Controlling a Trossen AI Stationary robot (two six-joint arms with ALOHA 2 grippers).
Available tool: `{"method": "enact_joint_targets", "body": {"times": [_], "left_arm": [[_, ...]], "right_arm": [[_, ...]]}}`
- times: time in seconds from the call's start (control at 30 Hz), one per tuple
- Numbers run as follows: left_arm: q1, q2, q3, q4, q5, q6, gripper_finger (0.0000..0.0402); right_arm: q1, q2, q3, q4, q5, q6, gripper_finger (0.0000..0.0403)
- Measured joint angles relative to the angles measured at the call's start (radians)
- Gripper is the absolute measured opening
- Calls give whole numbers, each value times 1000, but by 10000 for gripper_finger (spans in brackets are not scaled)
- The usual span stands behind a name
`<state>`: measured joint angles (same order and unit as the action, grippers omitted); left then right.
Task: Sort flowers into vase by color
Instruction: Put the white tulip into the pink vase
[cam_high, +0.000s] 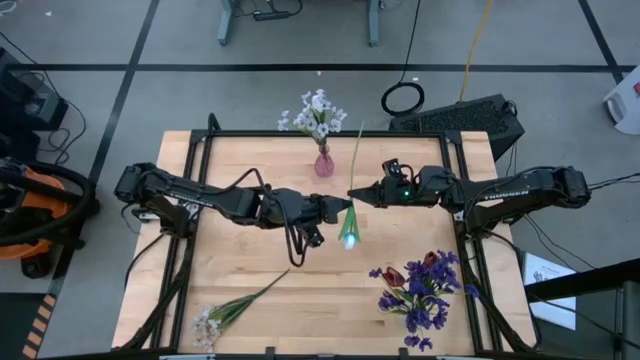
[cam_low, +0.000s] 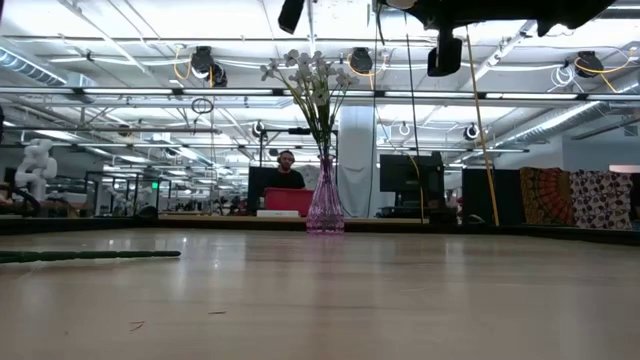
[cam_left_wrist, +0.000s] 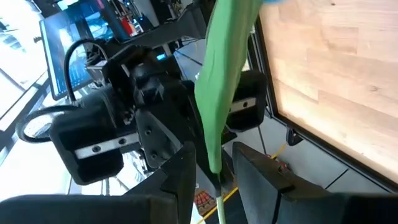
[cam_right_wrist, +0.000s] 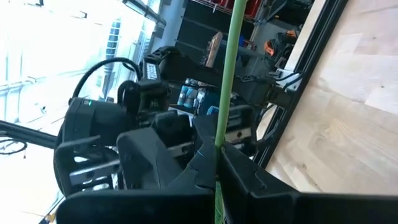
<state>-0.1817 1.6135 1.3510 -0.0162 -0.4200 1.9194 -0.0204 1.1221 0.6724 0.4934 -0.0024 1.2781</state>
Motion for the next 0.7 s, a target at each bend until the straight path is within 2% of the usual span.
{"method": "enact_joint_targets", "body": {"times": [0.43, 0.7], "left_arm": [[10, 52, -2, 67, 14, 6, 113], [25, 50, -1, 70, -25, -2, 113]], "right_arm": [[0, 9, 0, -3, 3, 12, 0], [0, 9, 0, 4, 3, 11, 0]]}}
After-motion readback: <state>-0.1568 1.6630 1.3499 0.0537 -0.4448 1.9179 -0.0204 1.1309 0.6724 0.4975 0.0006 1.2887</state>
